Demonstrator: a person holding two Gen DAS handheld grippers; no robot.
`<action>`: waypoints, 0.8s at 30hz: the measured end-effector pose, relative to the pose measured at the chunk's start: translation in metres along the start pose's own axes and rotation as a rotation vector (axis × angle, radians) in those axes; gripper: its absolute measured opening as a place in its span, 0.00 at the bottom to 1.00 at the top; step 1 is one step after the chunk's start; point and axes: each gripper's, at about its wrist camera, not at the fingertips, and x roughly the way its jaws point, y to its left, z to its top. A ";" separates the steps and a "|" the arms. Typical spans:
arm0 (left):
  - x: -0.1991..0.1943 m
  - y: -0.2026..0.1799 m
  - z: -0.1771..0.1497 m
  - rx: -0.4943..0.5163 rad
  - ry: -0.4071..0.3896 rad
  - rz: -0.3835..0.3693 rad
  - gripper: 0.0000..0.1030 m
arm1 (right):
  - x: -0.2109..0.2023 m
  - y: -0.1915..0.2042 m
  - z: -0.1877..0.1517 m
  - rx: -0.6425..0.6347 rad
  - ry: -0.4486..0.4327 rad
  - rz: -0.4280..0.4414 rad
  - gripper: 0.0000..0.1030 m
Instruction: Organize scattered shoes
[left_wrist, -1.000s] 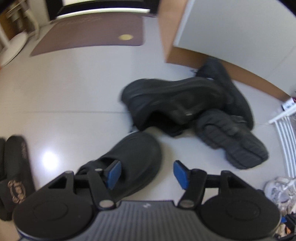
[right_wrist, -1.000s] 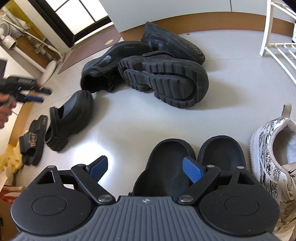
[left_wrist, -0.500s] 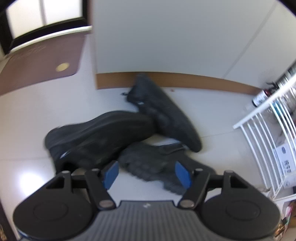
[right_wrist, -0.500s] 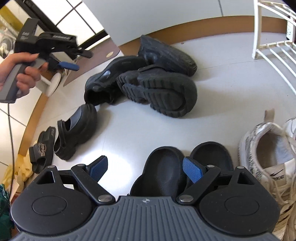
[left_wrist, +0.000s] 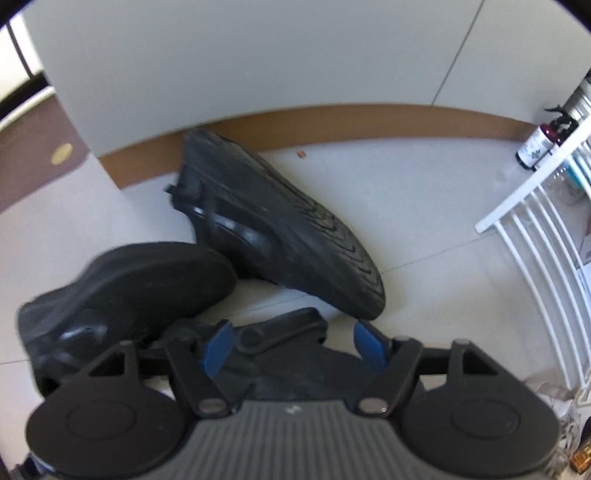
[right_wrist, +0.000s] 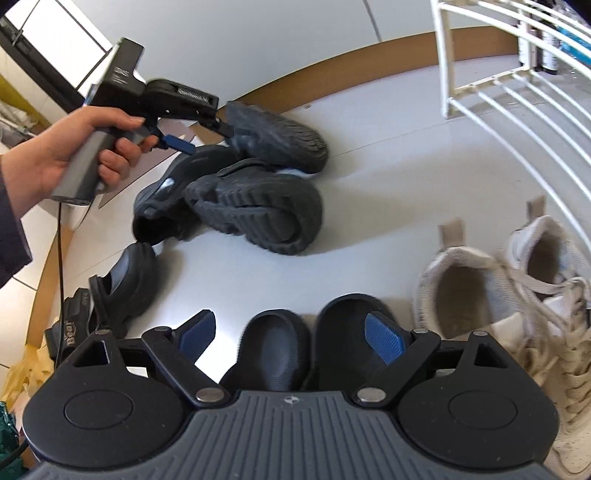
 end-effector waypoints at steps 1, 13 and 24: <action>0.007 -0.003 0.000 0.011 0.009 0.006 0.72 | 0.000 -0.004 0.000 0.002 0.001 -0.006 0.89; 0.056 -0.023 0.003 0.190 0.046 0.166 0.73 | 0.007 -0.017 -0.003 0.001 0.020 -0.024 0.89; 0.064 -0.025 -0.001 0.294 0.055 0.160 0.52 | 0.011 -0.015 -0.006 -0.007 0.036 -0.026 0.89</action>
